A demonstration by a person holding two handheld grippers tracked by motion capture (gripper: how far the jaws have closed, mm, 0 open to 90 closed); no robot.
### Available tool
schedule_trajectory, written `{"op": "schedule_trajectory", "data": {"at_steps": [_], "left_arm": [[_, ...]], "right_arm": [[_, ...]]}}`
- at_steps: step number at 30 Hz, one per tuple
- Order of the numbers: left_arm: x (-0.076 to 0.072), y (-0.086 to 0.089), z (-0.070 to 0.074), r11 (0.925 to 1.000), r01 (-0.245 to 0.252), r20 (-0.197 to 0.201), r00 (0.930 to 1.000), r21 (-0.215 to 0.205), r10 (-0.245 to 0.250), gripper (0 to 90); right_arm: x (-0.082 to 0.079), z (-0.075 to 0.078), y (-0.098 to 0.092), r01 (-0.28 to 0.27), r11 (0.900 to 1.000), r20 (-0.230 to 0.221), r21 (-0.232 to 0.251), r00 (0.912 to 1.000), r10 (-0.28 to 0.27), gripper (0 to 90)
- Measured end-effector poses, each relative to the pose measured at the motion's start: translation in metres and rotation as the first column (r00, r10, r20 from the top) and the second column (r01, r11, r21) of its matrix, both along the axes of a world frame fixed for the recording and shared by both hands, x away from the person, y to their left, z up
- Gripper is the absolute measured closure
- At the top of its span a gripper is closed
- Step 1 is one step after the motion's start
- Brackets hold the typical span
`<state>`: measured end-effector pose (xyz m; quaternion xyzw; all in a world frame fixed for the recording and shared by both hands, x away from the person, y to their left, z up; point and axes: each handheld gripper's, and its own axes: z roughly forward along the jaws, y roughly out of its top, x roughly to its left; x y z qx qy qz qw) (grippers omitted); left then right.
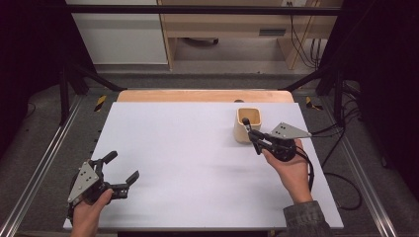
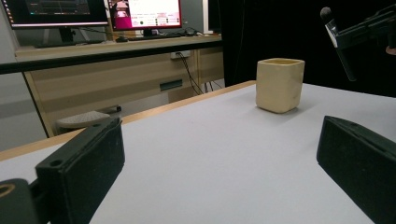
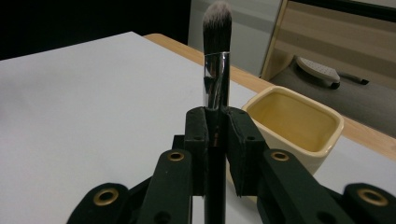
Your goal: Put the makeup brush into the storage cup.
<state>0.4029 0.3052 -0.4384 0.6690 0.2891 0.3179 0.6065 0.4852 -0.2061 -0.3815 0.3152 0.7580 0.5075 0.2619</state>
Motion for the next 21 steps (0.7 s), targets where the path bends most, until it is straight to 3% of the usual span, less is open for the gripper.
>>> {"op": "schedule_trajectory", "data": {"at_steps": [13,21], "left_arm": [[0.0,0.0003,0.0,1.0,-0.002,0.0,1.0,-0.002,0.002,0.6],[0.0001,0.0001,-0.0001,1.0,-0.001,0.0,1.0,-0.002,0.001,0.6]], "right_arm": [[-0.0031,0.0043,-0.003,0.074,0.996,0.067,0.055,0.9948,-0.077,79.3],[-0.0038,0.0046,-0.0034,0.102,0.993,0.089,0.06,0.9903,-0.107,79.4]]}}
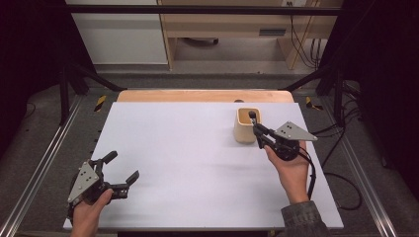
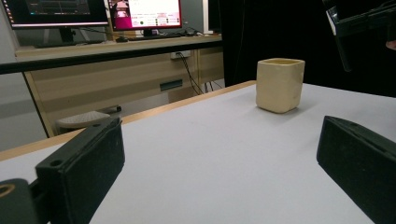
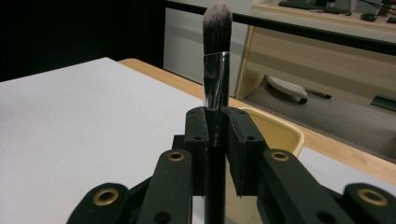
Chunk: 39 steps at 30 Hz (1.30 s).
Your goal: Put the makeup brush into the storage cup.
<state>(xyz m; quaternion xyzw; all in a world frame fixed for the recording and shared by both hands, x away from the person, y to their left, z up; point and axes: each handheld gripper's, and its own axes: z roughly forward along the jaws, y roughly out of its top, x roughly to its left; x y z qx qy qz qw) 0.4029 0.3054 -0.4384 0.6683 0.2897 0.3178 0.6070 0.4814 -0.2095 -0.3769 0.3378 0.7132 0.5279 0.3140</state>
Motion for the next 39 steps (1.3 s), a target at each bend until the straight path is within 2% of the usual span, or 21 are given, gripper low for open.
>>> {"op": "schedule_trajectory", "data": {"at_steps": [26,39], "left_arm": [[0.0,0.001,0.0,1.0,-0.004,0.002,1.0,0.001,0.004,0.6],[-0.001,0.0,0.0,1.0,0.001,0.005,1.0,0.005,-0.001,0.6]], "right_arm": [[0.0,0.005,-0.003,0.062,0.997,0.059,0.043,0.9962,-0.065,79.4],[0.008,0.009,0.007,0.075,0.997,0.078,0.03,0.994,-0.077,79.4]]}}
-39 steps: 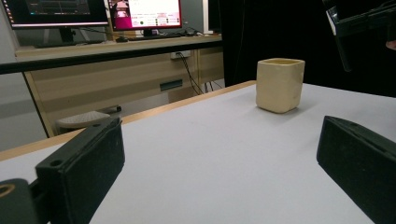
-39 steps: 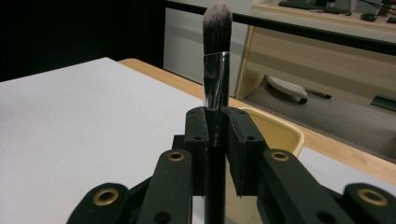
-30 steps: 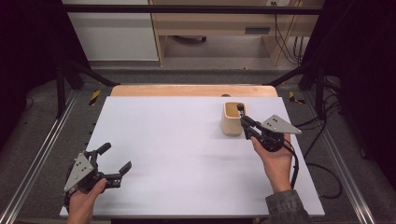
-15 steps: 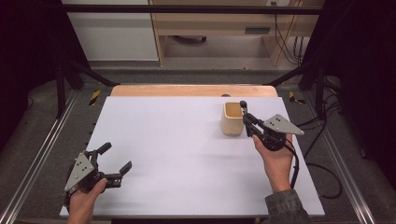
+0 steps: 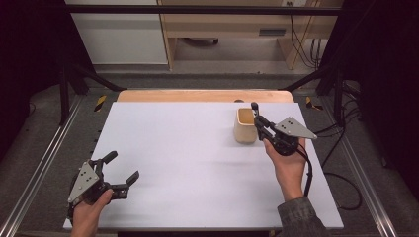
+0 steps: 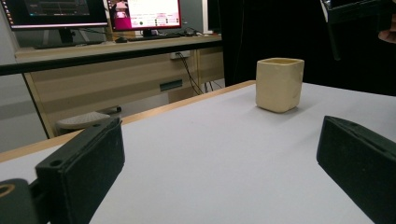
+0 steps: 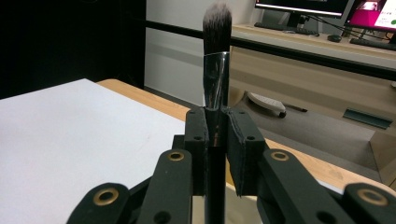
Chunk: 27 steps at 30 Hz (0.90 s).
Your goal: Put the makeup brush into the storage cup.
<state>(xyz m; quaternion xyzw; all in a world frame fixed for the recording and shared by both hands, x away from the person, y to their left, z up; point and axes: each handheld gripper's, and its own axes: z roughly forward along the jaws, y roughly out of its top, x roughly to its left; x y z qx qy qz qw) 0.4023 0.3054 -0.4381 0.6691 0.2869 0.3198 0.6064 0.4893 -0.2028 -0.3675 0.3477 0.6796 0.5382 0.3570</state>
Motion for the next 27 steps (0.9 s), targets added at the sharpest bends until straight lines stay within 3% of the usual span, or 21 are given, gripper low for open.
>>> {"op": "schedule_trajectory", "data": {"at_steps": [12,21,27], "left_arm": [[-0.001,-0.001,0.001,1.0,0.006,0.008,1.0,0.003,-0.006,0.6],[-0.001,-0.002,0.002,0.9999,0.01,0.013,0.9999,0.007,-0.011,0.6],[-0.001,0.002,0.003,0.9999,0.001,0.015,0.9999,-0.011,-0.001,0.6]], "right_arm": [[0.016,0.005,0.009,0.021,1.0,0.027,-0.003,0.9994,-0.021,79.3],[0.03,0.006,0.011,0.032,0.999,0.026,0.03,0.9991,-0.033,79.3],[0.035,0.003,0.017,0.044,0.999,0.042,0.021,0.9981,-0.045,79.3]]}}
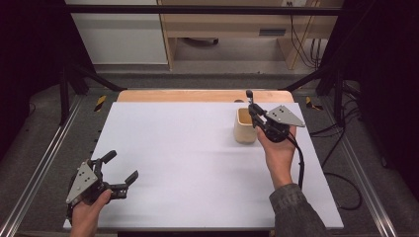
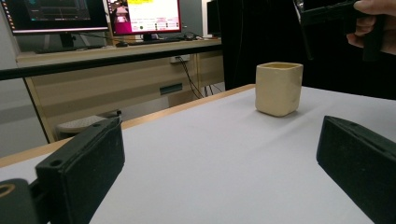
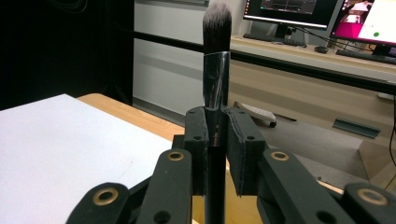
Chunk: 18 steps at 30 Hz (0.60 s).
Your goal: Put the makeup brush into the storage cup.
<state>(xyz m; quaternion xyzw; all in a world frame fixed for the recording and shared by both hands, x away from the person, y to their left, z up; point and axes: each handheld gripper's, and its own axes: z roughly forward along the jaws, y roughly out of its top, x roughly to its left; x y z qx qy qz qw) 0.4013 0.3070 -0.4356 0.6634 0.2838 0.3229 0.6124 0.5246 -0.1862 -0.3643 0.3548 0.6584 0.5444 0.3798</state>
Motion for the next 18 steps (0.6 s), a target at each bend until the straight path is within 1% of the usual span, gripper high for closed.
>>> {"op": "schedule_trajectory", "data": {"at_steps": [4,6,9,12,18], "left_arm": [[0.0002,-0.0004,0.0,1.0,0.003,0.0,1.0,-0.001,-0.003,0.6],[0.0002,-0.0003,0.0003,1.0,0.0,0.002,1.0,0.005,0.0,0.6],[0.0,0.0009,0.0012,1.0,-0.005,0.009,0.9999,-0.006,0.005,0.6],[0.0001,0.0024,0.0015,0.9999,-0.007,0.01,0.9999,-0.014,0.007,0.6],[0.0001,0.0016,0.0016,0.9999,-0.002,0.011,0.9999,-0.012,0.002,0.5]], "right_arm": [[0.0031,-0.0011,0.0003,0.011,1.0,0.005,0.008,0.9999,-0.011,79.3],[0.0049,-0.0025,-0.0003,0.014,1.0,0.001,0.014,0.9999,-0.014,79.3],[0.007,-0.0045,0.0,0.012,1.0,-0.004,0.013,0.9999,-0.012,79.3],[0.008,-0.0045,0.0004,0.011,1.0,0.006,0.014,0.9999,-0.011,79.3],[0.0105,-0.0059,-0.0004,0.015,1.0,0.002,0.02,0.9999,-0.015,79.3]]}}
